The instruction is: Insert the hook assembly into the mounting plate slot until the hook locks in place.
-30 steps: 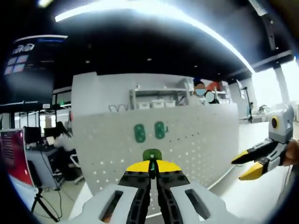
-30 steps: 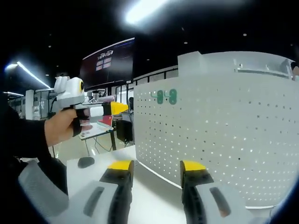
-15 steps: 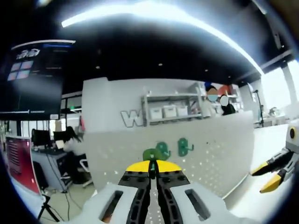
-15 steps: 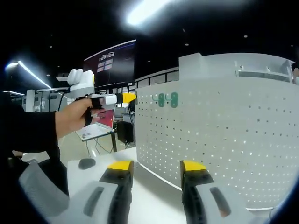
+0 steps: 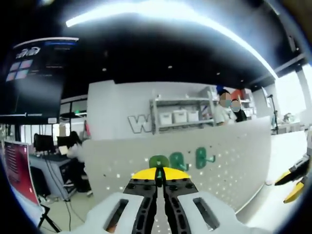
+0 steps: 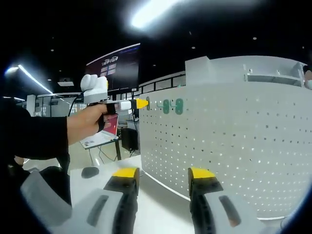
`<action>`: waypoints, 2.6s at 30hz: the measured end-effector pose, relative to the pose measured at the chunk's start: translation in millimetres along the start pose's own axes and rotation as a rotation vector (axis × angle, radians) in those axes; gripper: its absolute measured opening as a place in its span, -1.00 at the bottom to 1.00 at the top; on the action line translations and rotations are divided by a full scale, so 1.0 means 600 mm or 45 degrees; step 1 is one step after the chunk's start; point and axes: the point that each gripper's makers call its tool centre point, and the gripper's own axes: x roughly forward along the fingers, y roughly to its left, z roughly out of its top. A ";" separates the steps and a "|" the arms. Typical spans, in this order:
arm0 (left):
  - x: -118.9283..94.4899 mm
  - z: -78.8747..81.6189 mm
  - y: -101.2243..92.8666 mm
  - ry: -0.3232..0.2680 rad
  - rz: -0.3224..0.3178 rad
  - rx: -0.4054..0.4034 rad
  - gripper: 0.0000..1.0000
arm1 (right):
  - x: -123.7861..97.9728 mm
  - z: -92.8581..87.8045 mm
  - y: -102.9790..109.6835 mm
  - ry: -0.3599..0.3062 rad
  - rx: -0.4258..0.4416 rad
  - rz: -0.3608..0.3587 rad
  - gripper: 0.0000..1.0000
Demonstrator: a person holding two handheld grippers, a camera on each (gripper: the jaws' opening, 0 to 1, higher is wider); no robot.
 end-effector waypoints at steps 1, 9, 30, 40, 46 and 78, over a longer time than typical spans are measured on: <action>0.004 0.001 0.003 -0.004 0.004 -0.002 -0.94 | 0.000 -0.001 0.000 0.002 0.002 0.001 -0.24; 0.022 -0.001 0.017 -0.009 0.029 -0.001 -0.94 | -0.001 -0.002 -0.003 0.005 0.008 0.000 -0.24; 0.050 -0.015 0.032 0.002 0.038 0.010 -0.94 | 0.000 -0.006 -0.004 0.016 0.024 0.002 -0.25; 0.054 -0.020 0.035 0.004 0.038 0.013 -0.94 | 0.003 -0.013 -0.004 0.031 0.027 0.003 -0.25; 0.054 -0.020 0.034 0.006 0.051 0.046 -0.94 | 0.005 -0.017 -0.003 0.040 0.027 0.008 -0.25; 0.056 -0.023 0.034 0.016 0.069 -0.059 -0.89 | 0.002 -0.017 -0.008 0.043 0.031 0.005 -0.26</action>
